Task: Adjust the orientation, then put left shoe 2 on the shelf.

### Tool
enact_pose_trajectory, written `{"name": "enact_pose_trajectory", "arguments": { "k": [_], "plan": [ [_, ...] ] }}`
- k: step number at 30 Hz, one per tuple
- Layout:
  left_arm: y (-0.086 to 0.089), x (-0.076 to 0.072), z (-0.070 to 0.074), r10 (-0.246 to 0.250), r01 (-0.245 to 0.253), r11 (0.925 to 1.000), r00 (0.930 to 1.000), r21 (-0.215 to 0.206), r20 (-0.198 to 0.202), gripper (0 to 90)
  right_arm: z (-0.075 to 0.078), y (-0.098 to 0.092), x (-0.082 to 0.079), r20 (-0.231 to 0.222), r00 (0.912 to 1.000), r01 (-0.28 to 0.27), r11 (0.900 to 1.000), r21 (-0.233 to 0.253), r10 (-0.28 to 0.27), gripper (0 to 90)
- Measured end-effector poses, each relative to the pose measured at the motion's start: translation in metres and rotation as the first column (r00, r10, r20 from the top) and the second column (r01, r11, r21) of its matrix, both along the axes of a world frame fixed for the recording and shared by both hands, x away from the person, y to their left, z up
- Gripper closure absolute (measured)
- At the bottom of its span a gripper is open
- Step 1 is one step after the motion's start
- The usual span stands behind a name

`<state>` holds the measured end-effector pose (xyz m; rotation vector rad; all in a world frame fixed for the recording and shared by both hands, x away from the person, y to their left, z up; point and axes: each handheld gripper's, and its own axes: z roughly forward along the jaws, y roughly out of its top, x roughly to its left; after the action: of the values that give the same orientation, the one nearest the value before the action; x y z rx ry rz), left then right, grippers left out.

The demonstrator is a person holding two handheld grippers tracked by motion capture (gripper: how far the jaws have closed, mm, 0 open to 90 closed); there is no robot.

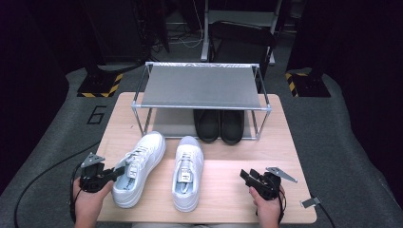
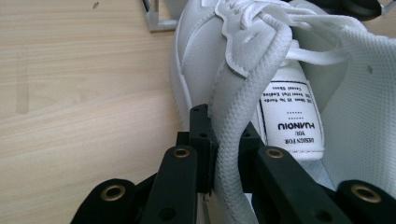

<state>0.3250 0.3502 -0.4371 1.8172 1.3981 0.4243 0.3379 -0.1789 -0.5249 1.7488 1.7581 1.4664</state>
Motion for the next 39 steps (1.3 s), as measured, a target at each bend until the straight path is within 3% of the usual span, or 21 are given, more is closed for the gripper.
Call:
{"name": "enact_pose_trajectory", "arguments": {
  "k": [9, 15, 20, 27, 33, 39],
  "plan": [
    [0.003, 0.005, 0.024, -0.041, 0.041, 0.9991, 0.9992, 0.008, -0.005, 82.3, 0.0, -0.001, 0.0, 0.009, 1.0, 0.0, 1.0, -0.001, 0.0, 48.1],
    [-0.001, 0.007, 0.032, -0.055, 0.055, 0.9985, 0.9985, 0.008, 0.008, 82.3, 0.001, -0.002, -0.001, -0.004, 0.9999, 0.011, 1.0, 0.007, -0.011, 48.0],
    [-0.002, 0.007, 0.037, -0.061, 0.061, 0.9979, 0.9981, -0.022, 0.004, 82.3, 0.0, -0.002, 0.0, 0.001, 1.0, 0.007, 1.0, 0.005, -0.007, 48.0],
    [-0.003, 0.008, 0.047, -0.095, 0.095, 0.9955, 0.9954, 0.007, 0.014, 82.2, 0.001, -0.003, 0.0, 0.003, 1.0, 0.009, 1.0, 0.005, -0.009, 47.9],
    [-0.005, 0.008, 0.057, -0.108, 0.108, 0.9941, 0.994, -0.008, 0.018, 82.2, 0.0, -0.004, 0.0, 0.013, 0.9999, 0.007, 1.0, 0.004, -0.007, 47.9],
    [-0.005, 0.008, 0.067, -0.115, 0.115, 0.9932, 0.993, -0.014, 0.028, 82.1, 0.0, -0.002, -0.001, -0.005, 0.9999, 0.012, 1.0, 0.011, -0.012, 47.9]
  ]
}}
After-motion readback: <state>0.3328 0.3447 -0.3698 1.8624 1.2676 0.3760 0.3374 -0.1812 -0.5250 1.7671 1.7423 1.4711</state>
